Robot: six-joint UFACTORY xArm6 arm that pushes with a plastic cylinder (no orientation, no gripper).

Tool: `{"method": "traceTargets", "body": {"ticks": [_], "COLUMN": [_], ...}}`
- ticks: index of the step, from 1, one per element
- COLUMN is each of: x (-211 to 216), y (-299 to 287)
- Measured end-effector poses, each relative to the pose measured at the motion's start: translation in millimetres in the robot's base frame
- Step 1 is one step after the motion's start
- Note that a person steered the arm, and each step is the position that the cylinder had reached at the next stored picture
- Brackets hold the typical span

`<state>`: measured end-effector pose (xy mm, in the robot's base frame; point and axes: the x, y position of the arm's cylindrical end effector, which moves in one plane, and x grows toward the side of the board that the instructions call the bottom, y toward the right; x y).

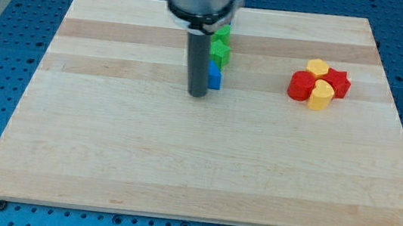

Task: Place your arm left of the blue triangle

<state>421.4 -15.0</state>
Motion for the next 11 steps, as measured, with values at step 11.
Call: {"method": "traceTargets", "body": {"ticks": [11], "x": [-28], "y": [-35]}}
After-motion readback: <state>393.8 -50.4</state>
